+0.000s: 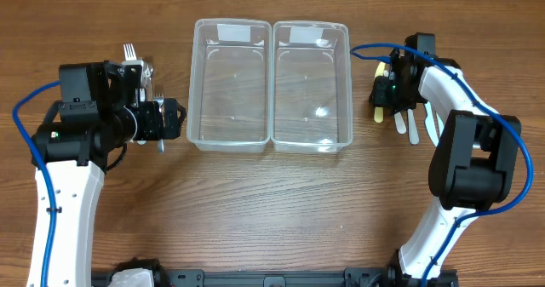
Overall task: Pack container
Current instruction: 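Close right gripper on the yellow plastic knife handle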
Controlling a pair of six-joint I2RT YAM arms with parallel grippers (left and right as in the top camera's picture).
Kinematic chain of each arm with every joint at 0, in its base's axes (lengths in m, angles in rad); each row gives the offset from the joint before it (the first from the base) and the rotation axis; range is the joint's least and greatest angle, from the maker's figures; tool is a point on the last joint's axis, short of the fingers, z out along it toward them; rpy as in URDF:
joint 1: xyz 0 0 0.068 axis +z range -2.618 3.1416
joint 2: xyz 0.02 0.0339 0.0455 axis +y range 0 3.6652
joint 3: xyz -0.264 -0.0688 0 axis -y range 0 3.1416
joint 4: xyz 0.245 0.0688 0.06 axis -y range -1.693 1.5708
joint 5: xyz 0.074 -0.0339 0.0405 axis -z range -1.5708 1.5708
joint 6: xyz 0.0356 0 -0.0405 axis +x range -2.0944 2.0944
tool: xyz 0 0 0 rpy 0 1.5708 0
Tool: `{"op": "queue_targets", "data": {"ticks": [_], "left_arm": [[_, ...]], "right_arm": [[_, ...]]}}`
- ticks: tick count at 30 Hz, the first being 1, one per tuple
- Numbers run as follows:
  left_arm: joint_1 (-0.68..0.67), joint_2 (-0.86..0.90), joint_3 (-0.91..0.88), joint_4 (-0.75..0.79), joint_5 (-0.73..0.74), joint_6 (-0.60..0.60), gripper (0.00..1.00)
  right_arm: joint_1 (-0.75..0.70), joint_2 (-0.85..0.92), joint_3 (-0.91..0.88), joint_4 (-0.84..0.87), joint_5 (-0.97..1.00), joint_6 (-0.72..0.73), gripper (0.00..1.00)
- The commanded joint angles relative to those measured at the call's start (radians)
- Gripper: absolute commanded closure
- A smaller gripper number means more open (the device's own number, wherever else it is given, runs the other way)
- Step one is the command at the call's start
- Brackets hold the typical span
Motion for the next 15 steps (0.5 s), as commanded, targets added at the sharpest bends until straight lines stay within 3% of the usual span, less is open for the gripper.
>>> {"op": "queue_targets", "data": {"ticks": [1, 15], "left_arm": [[-0.006, 0.006, 0.025, -0.002, -0.004, 0.019, 0.00], [-0.006, 0.006, 0.025, -0.002, -0.004, 0.019, 0.00]], "right_arm": [[-0.002, 0.007, -0.034, -0.020, 0.103, 0.058, 0.60], [-0.002, 0.007, -0.034, -0.072, 0.206, 0.088, 0.64]]}}
